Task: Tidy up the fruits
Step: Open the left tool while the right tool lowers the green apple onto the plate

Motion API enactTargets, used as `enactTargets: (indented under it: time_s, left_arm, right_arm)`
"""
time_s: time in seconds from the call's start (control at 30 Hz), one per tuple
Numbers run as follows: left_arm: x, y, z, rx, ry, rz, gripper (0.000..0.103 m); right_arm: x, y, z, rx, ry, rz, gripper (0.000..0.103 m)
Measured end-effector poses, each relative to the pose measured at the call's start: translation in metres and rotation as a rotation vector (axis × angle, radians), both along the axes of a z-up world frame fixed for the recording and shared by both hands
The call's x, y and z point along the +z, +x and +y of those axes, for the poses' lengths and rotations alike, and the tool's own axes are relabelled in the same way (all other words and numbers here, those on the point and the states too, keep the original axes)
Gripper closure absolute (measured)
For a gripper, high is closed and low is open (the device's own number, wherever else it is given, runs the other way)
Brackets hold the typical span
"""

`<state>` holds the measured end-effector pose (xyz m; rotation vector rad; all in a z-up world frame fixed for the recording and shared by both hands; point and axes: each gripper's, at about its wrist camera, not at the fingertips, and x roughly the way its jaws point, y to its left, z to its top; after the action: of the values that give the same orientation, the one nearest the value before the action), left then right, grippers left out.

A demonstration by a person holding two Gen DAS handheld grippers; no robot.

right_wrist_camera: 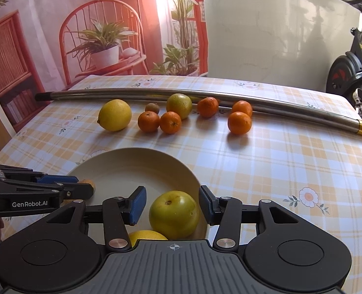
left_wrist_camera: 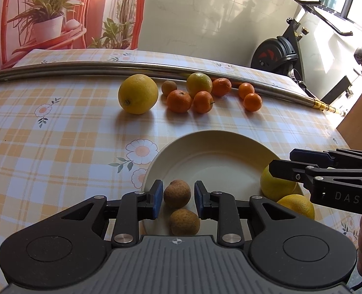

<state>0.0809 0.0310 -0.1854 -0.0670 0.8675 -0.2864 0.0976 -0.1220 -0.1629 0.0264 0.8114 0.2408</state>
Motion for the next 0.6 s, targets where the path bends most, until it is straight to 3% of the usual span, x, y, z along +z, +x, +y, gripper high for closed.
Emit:
enactTargets:
  time_s: [0.23,0.33,0.6]
  left_arm:
    - [0.014,0.005,0.009,0.023,-0.023,-0.029,0.073]
    - [0.023,0.009,0.017,0.048,-0.026,-0.050,0.066]
    - [0.046,0.031,0.037,0.118,-0.030,-0.102,0.066]
  right_arm:
    - [0.010,0.002,-0.008,-0.014,0.000,-0.034,0.059]
    - [0.015,0.005,-0.015,-0.027,0.004,-0.048,0.059]
    - [0.024,0.021,-0.039,-0.055,-0.027,-0.095,0.059]
